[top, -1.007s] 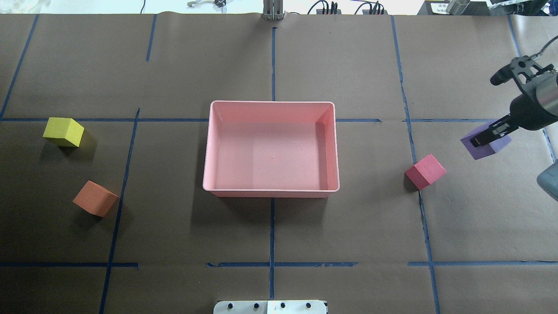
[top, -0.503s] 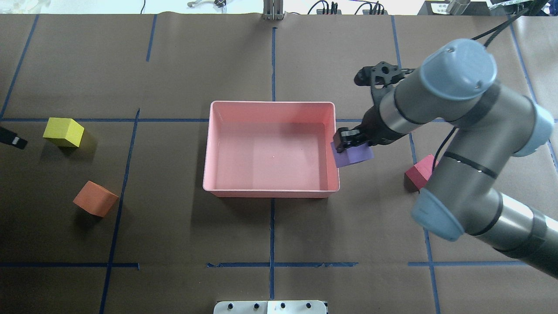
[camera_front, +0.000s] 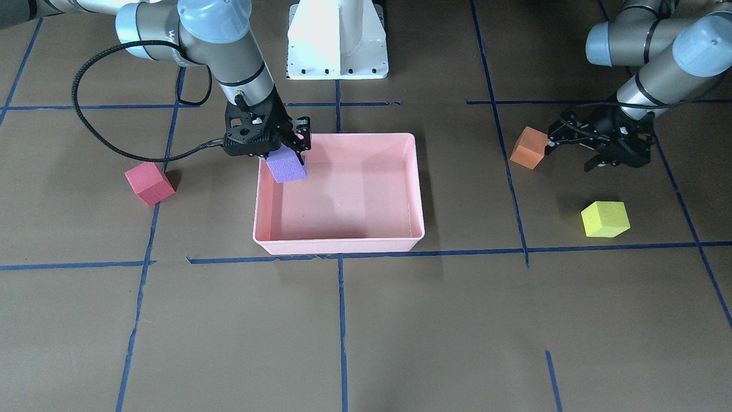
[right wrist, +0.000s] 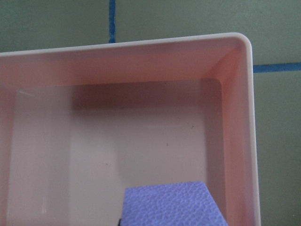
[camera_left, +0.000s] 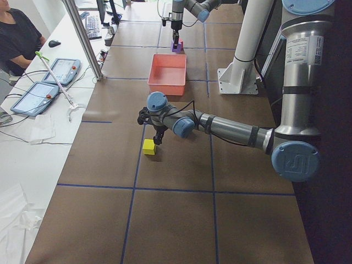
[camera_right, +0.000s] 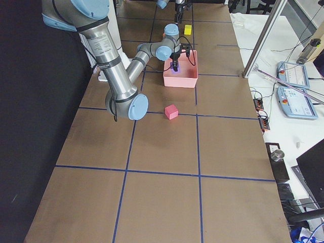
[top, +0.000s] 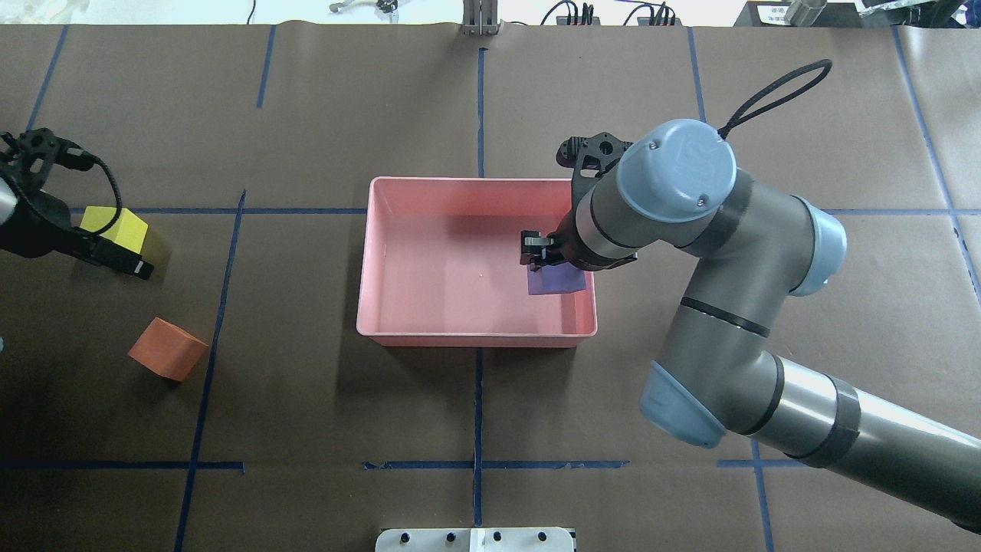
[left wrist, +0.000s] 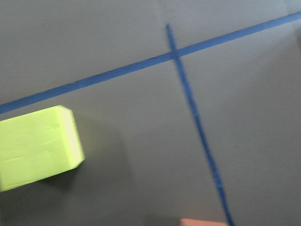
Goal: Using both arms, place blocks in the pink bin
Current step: 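Drop the purple cube into the pink bin while the left gripper reaches out, then grasp the orange cube with the left gripper while the right moves out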
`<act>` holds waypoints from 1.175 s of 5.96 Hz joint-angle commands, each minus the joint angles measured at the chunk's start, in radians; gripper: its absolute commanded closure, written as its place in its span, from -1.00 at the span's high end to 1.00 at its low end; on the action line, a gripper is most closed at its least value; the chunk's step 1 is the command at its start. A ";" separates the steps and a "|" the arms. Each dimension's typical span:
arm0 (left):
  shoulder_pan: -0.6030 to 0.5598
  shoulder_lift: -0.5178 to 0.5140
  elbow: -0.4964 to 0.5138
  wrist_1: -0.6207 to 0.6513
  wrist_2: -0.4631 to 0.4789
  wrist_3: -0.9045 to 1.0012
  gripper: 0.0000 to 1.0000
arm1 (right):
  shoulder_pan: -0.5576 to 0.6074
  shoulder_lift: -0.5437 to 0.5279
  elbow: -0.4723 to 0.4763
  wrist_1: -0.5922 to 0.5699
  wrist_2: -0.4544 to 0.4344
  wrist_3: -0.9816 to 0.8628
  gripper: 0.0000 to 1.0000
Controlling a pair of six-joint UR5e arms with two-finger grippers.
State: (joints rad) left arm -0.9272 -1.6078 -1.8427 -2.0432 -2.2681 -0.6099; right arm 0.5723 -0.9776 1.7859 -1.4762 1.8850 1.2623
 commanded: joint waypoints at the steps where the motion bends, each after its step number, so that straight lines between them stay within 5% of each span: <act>1: 0.115 -0.001 -0.035 -0.002 0.123 -0.062 1.00 | -0.009 0.031 -0.056 0.002 -0.009 0.016 1.00; 3: 0.186 0.057 -0.070 -0.002 0.215 -0.062 1.00 | -0.003 0.046 0.028 -0.001 0.000 0.019 1.00; 5: 0.228 0.097 -0.086 0.001 0.263 -0.065 1.00 | 0.052 -0.010 0.197 -0.145 0.046 0.019 1.00; 7: 0.277 0.097 -0.070 0.001 0.266 -0.082 1.00 | 0.136 -0.048 0.219 -0.145 0.124 0.005 1.00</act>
State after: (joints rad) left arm -0.6754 -1.5113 -1.9181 -2.0419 -2.0049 -0.6801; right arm 0.6623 -1.0058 1.9898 -1.6160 1.9726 1.2761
